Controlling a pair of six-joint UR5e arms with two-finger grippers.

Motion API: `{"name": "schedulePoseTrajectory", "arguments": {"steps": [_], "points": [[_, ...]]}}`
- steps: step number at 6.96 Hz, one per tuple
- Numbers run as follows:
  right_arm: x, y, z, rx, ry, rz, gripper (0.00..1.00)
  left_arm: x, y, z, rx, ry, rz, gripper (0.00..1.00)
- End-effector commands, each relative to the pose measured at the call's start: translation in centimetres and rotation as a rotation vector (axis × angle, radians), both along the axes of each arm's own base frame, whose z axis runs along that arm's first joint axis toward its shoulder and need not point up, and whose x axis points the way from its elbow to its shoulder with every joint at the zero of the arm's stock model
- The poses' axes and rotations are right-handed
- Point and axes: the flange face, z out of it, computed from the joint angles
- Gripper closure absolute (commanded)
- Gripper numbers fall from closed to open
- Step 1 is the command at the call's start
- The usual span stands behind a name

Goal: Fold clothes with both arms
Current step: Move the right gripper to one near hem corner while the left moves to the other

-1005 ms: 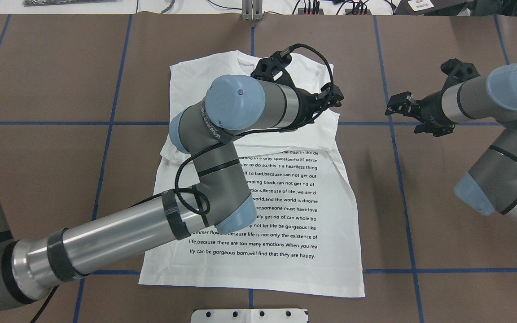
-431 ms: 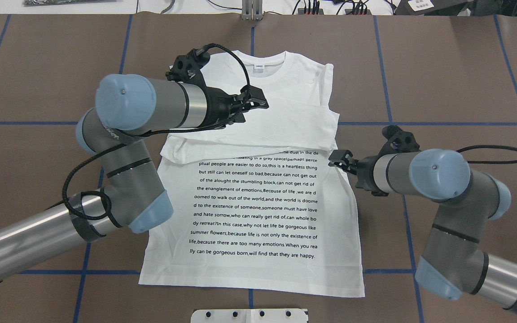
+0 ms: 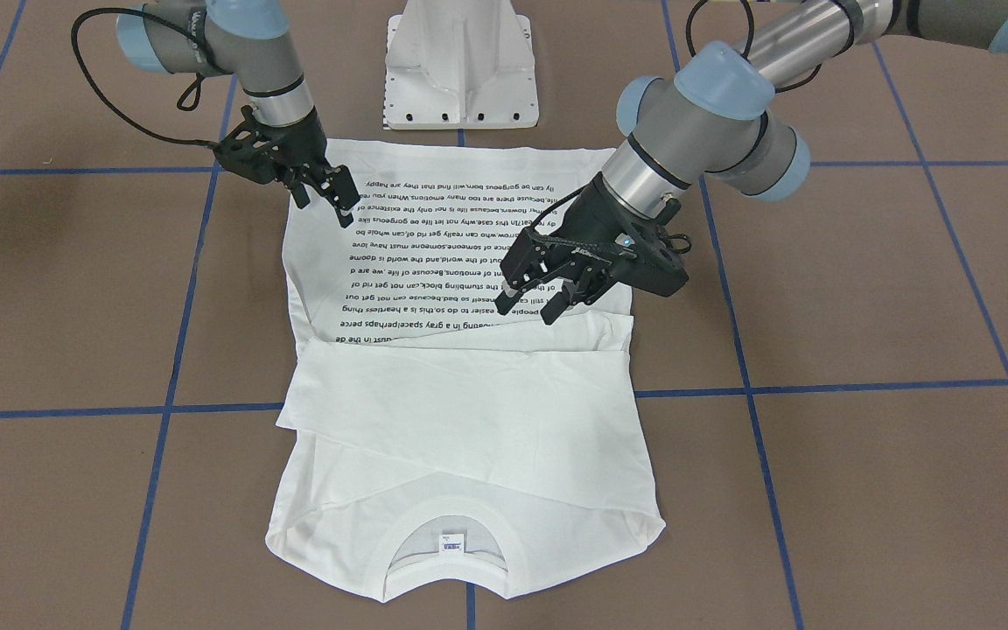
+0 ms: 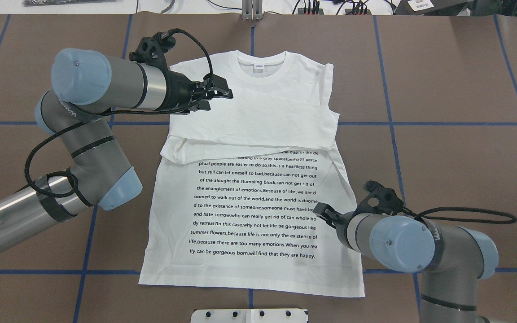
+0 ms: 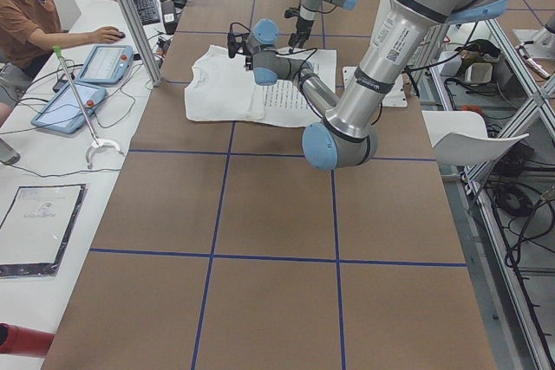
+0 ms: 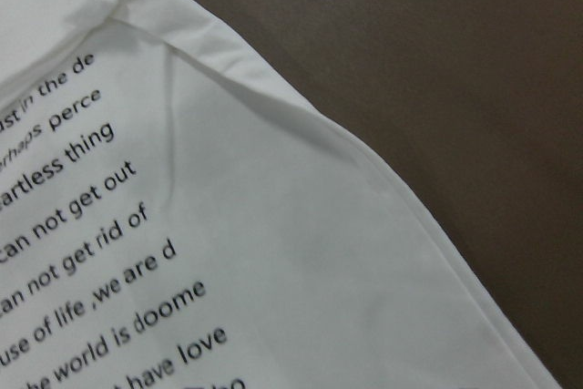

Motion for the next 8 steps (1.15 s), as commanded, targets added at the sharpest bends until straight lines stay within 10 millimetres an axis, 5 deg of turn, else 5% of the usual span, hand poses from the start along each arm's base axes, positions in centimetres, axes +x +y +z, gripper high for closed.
{"name": "schedulePoseTrajectory", "arguments": {"steps": [1, 3, 6, 8], "points": [[-1.4, 6.1, 1.0, -0.068, 0.033, -0.003, 0.08, -0.3, -0.2, 0.9, 0.003, -0.011, 0.0, 0.1], [1.3, 10.6, 1.8, -0.09, 0.076, -0.02, 0.09, -0.2, -0.2, 1.2, -0.003, -0.015, -0.001, 0.06], [0.7, 12.4, 3.2, -0.116, 0.11, -0.019, 0.18, -0.2, -0.2, 1.2, -0.005, -0.015, -0.002, 0.06], [0.6, 12.4, 3.3, -0.118, 0.111, -0.02, 0.32, -0.2, -0.2, 1.2, -0.003, -0.015, -0.002, 0.06]]}}
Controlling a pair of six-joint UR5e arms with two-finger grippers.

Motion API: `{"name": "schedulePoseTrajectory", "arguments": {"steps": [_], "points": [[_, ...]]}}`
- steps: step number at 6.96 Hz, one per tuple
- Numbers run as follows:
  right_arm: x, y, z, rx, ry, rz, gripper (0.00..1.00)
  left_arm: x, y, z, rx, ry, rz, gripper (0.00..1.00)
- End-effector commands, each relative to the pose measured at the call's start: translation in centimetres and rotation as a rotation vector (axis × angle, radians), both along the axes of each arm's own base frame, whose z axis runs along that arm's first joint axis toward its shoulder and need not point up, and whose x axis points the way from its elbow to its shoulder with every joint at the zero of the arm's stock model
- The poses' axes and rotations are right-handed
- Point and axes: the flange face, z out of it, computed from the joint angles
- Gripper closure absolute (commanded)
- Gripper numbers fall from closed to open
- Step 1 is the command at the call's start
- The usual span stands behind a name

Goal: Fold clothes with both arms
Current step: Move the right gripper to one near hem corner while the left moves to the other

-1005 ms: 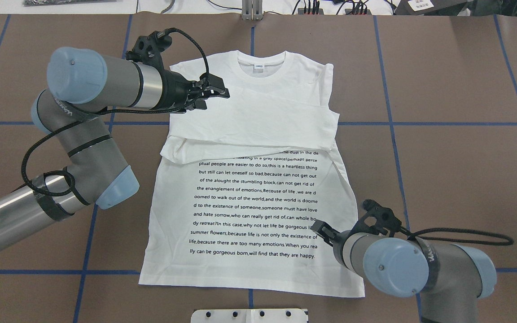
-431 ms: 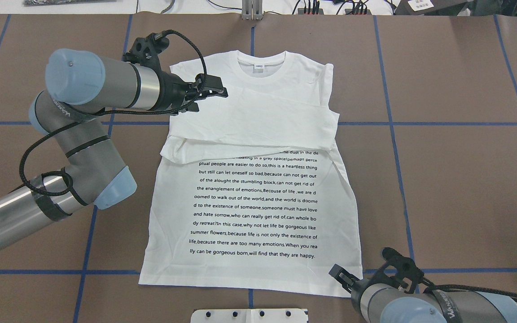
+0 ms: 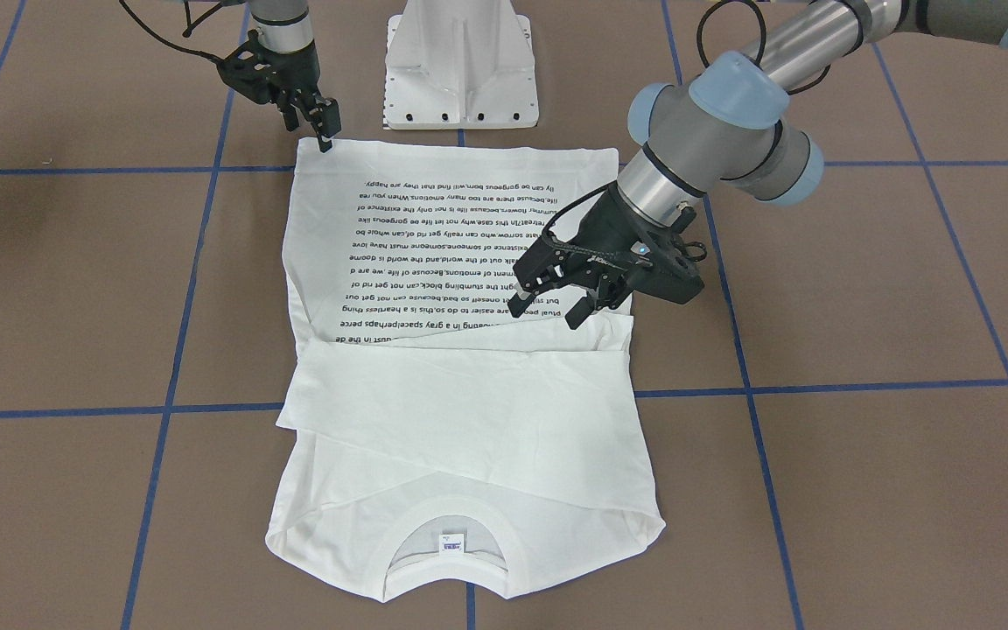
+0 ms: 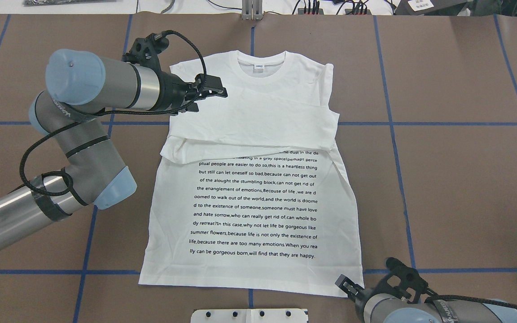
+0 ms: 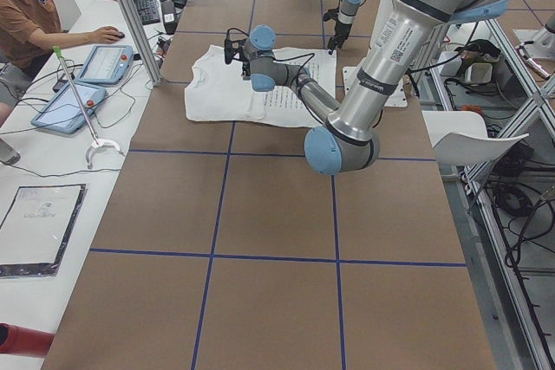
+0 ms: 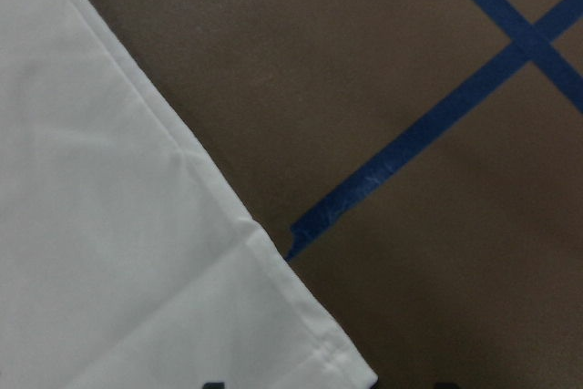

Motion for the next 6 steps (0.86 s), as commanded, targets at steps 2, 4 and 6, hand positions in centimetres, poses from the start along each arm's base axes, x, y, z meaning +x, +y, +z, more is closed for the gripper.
{"name": "schedulePoseTrajectory", "arguments": {"steps": [2, 4, 6], "points": [[0.0, 0.0, 0.0, -0.007, 0.0, 0.005, 0.89, 0.0, 0.0, 0.0, 0.001, 0.0, -0.001, 0.06], [0.1, 0.1, -0.2, -0.014, -0.007, 0.006, 1.0, -0.2, 0.2, 0.8, -0.01, -0.006, -0.002, 0.06], [1.0, 0.0, -1.5, -0.038, -0.038, 0.014, 1.0, -0.1, 0.8, 2.8, -0.037, -0.029, -0.001, 0.06]]}}
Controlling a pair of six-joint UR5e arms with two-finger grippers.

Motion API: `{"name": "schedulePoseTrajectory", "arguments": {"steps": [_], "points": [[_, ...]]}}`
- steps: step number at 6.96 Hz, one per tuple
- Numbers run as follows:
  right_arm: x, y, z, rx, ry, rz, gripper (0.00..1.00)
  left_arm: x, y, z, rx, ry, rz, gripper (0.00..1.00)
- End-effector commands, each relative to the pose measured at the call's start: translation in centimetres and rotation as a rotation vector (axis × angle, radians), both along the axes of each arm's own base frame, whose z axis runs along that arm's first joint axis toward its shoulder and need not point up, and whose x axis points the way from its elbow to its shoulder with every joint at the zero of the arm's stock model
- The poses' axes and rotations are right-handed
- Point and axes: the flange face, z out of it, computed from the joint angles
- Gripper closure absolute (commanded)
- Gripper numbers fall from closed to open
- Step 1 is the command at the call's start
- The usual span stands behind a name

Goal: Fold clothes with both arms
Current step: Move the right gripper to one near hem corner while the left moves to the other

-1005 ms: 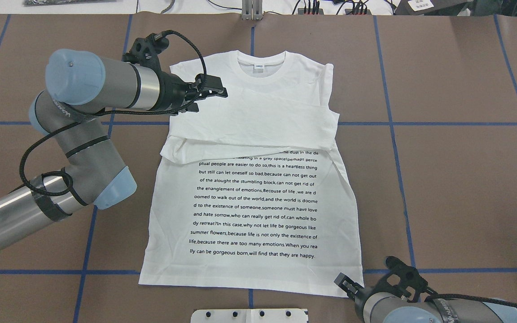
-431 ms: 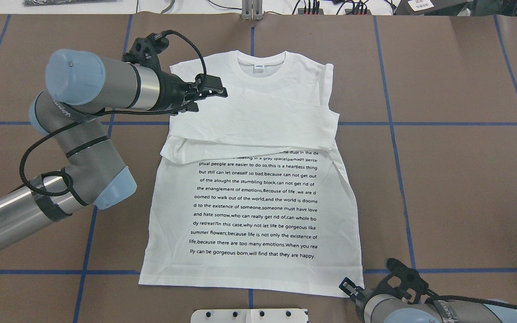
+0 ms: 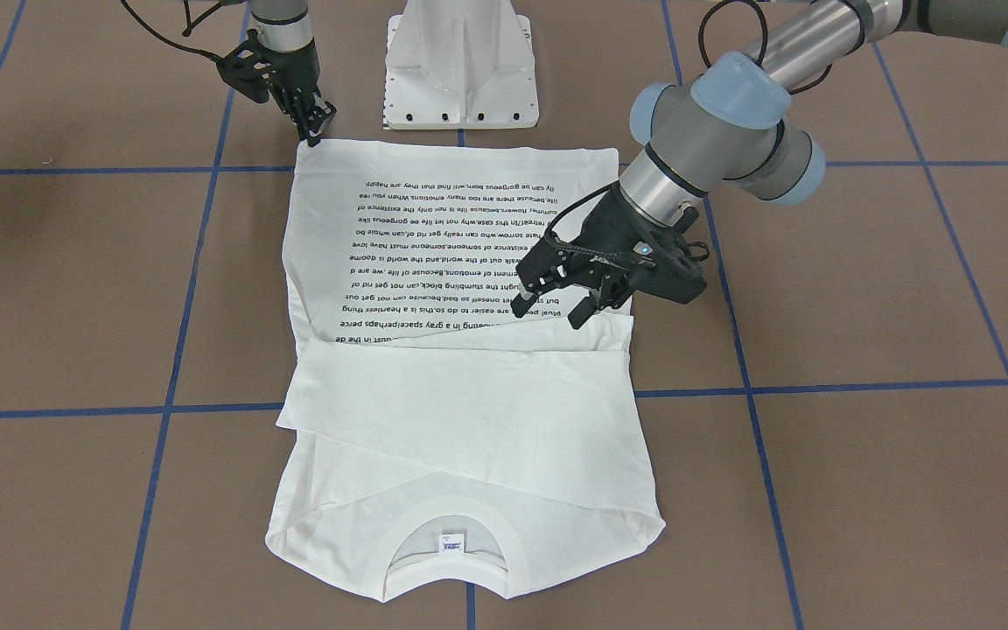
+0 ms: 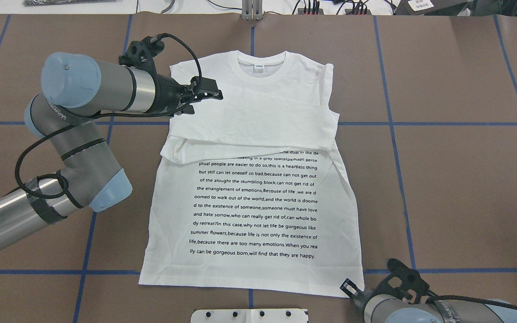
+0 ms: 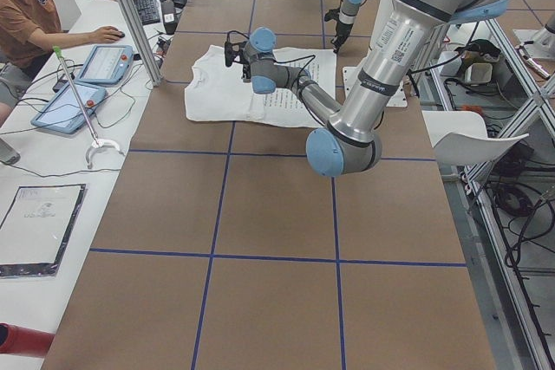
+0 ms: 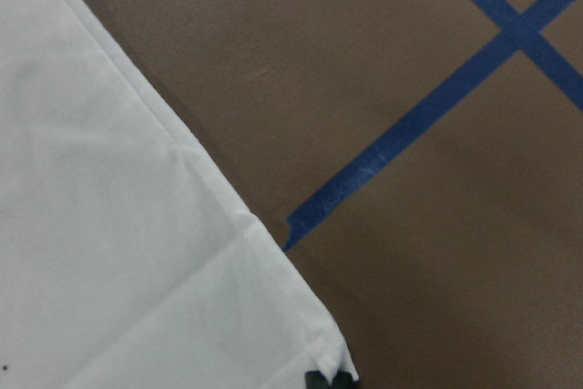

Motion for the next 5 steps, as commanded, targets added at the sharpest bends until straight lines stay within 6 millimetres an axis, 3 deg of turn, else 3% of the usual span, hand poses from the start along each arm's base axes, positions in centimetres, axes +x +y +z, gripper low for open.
{"name": "schedulePoseTrajectory", "arguments": {"steps": [1, 2, 3, 4, 5], "points": [[0.7, 0.0, -0.9, -0.015, -0.02, 0.001, 1.0, 0.1, 2.3, 3.4, -0.035, -0.035, 0.019, 0.06], [0.7, 0.0, -0.9, -0.014, -0.02, 0.0, 1.0, 1.1, 6.8, 5.7, -0.058, -0.069, 0.026, 0.08], [0.6, 0.0, -1.1, -0.014, -0.026, 0.002, 1.0, 2.6, 11.6, 6.0, -0.081, -0.153, 0.018, 0.09], [0.6, 0.0, -1.0, -0.014, -0.023, 0.0, 1.0, 2.5, 16.4, 6.4, -0.155, -0.187, 0.021, 0.09], [0.5, 0.0, -0.9, -0.016, -0.02, -0.002, 1.0, 1.6, 22.1, 8.3, -0.157, -0.215, 0.057, 0.13]]}}
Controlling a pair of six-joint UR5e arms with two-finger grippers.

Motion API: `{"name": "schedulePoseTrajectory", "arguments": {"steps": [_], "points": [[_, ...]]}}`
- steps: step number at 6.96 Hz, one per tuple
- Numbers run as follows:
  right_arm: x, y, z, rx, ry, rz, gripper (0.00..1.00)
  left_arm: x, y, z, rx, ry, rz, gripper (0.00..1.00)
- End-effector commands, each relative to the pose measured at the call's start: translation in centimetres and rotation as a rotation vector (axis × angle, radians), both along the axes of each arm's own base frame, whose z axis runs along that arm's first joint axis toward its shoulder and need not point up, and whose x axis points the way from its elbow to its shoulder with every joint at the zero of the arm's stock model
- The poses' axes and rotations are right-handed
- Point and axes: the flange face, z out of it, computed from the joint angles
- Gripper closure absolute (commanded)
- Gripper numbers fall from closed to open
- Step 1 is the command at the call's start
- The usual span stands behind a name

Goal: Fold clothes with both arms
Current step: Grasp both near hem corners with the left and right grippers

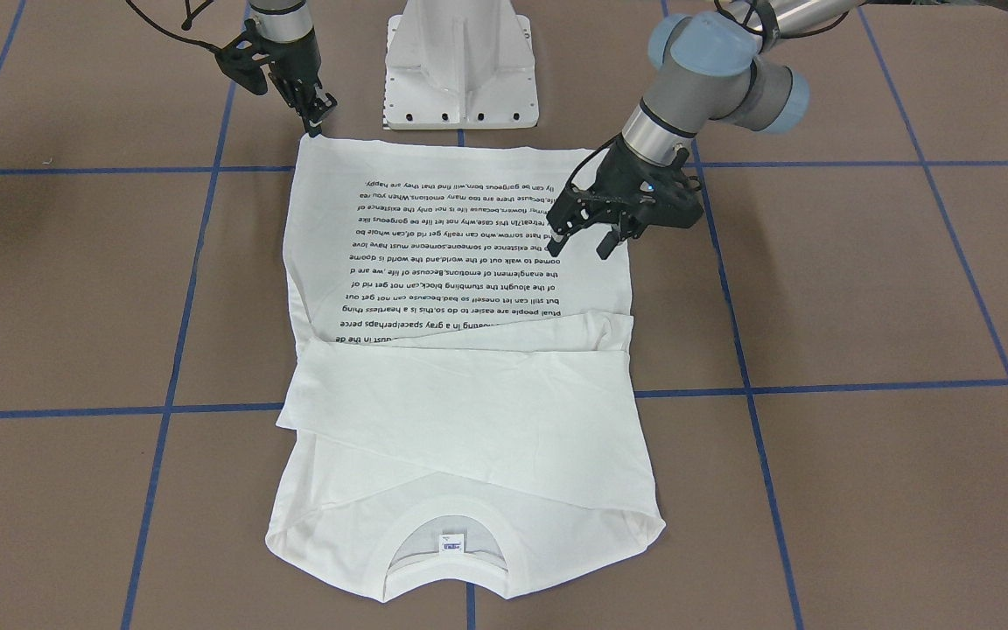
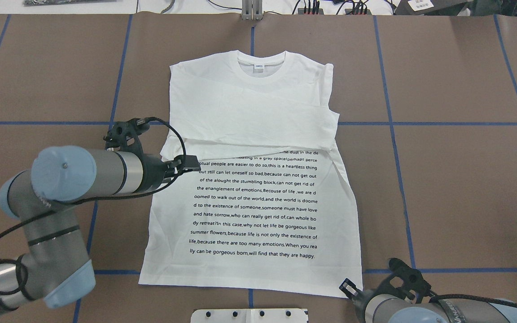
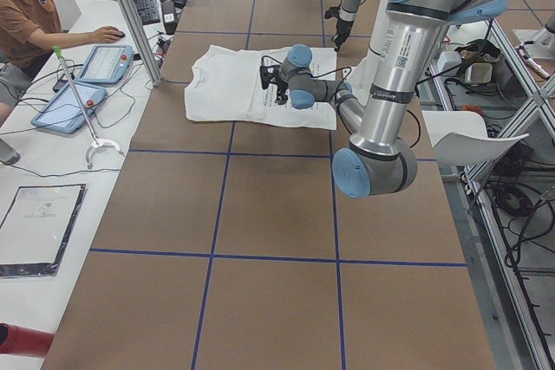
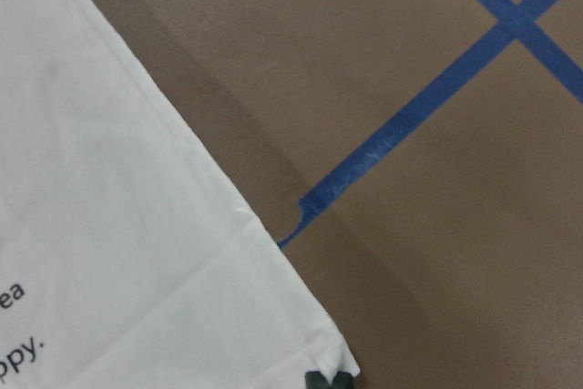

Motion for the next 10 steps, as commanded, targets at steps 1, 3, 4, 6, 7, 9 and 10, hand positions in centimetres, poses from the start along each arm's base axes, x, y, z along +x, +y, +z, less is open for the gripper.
{"name": "schedulePoseTrajectory", "arguments": {"steps": [1, 3, 4, 6, 7, 9, 10], "points": [[-0.1, 0.1, 0.2, 0.0, 0.003, -0.003, 1.0, 0.3, 10.3, 4.3, -0.074, -0.097, 0.035, 0.12], [-0.1, 0.1, 0.1, -0.001, 0.001, -0.003, 1.0, 1.7, 13.1, 5.5, -0.148, -0.198, 0.035, 0.08], [-0.2, 0.1, -0.3, -0.001, -0.007, -0.003, 1.0, 2.2, 14.2, 5.7, -0.192, -0.192, 0.032, 0.03], [-0.2, 0.1, -0.3, -0.001, -0.007, -0.003, 1.0, 2.5, 15.2, 5.9, -0.209, -0.221, 0.039, 0.1], [-0.2, 0.1, -0.1, -0.001, -0.004, -0.003, 1.0, 2.8, 16.0, 6.2, -0.221, -0.233, 0.049, 0.16], [-0.2, 0.2, -0.3, 0.0, -0.007, -0.003, 1.0, 3.0, 16.5, 6.4, -0.227, -0.256, 0.056, 0.18], [-0.2, 0.1, -0.3, -0.001, -0.007, 0.0, 1.0, 3.0, 16.7, 6.5, -0.246, -0.263, 0.054, 0.18]]}}
